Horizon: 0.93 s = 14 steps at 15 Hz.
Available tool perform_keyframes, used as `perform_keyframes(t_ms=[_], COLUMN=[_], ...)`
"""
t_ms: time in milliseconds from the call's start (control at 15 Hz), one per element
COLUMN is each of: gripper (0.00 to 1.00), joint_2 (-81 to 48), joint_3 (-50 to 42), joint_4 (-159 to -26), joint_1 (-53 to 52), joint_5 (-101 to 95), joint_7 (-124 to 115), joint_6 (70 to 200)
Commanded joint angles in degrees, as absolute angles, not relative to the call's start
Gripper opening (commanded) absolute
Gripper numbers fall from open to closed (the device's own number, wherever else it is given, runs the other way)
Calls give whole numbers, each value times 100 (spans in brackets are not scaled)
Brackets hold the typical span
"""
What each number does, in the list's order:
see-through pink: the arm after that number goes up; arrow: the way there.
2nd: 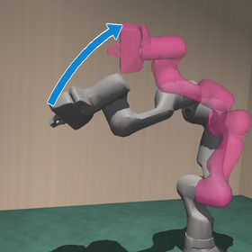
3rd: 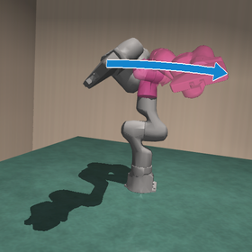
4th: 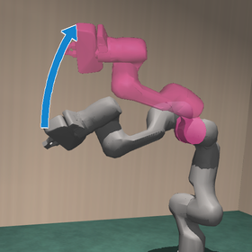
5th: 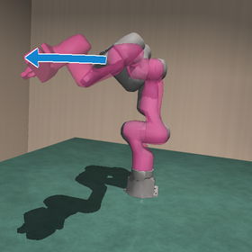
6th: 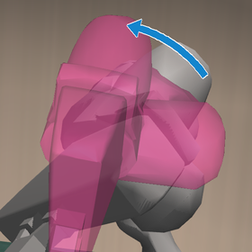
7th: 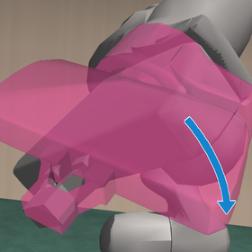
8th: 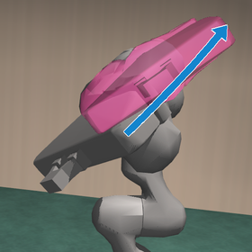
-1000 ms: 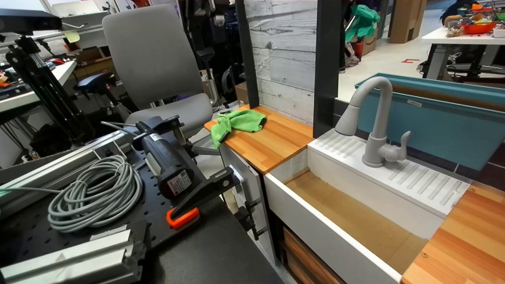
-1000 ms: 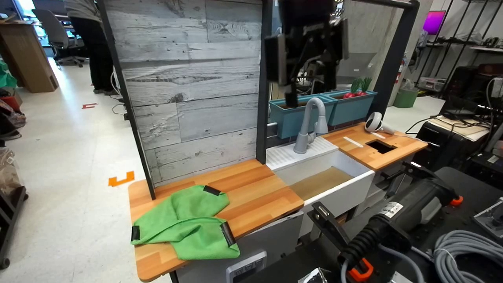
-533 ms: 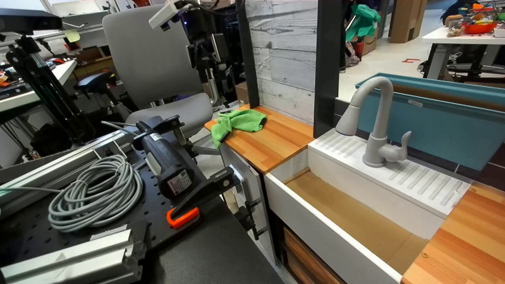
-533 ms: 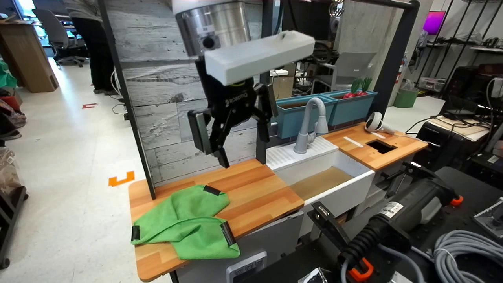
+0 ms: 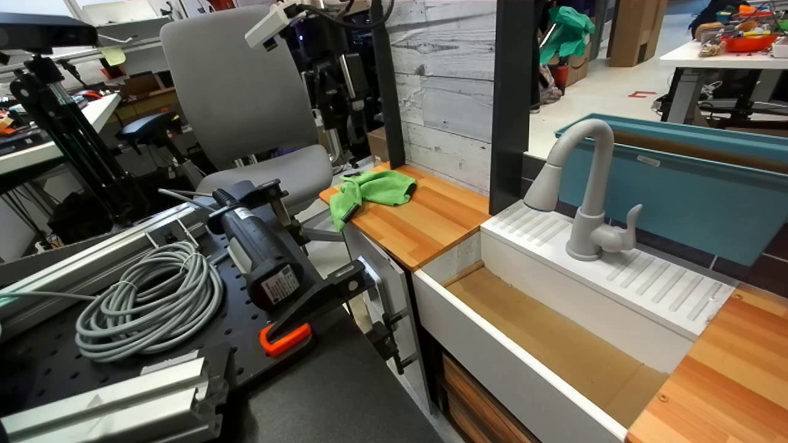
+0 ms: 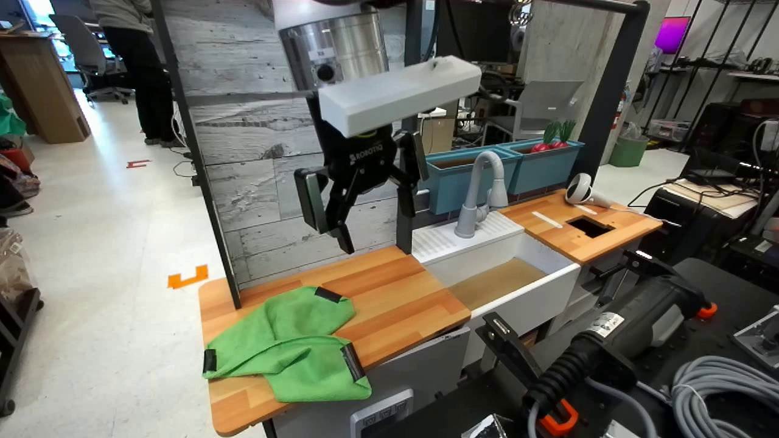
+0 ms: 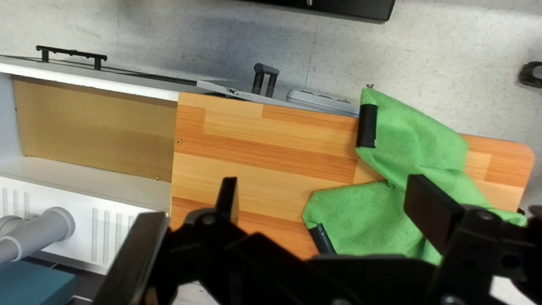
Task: Slide the green towel to the right
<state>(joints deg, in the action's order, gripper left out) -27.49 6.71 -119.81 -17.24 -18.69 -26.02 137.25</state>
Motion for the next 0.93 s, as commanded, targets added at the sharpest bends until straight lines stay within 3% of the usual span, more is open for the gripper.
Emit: perform_keyframes(t_ms=[0,867], gripper=[100,100], joint_2=[-3237,-5685], joint_3=[610,526], joint_4=[-11648,-9453], joint_1=[-1857,-2701], joint_5=[-1564,-711], joint_7=[-2564,-2463], joint_6=[14252,14679])
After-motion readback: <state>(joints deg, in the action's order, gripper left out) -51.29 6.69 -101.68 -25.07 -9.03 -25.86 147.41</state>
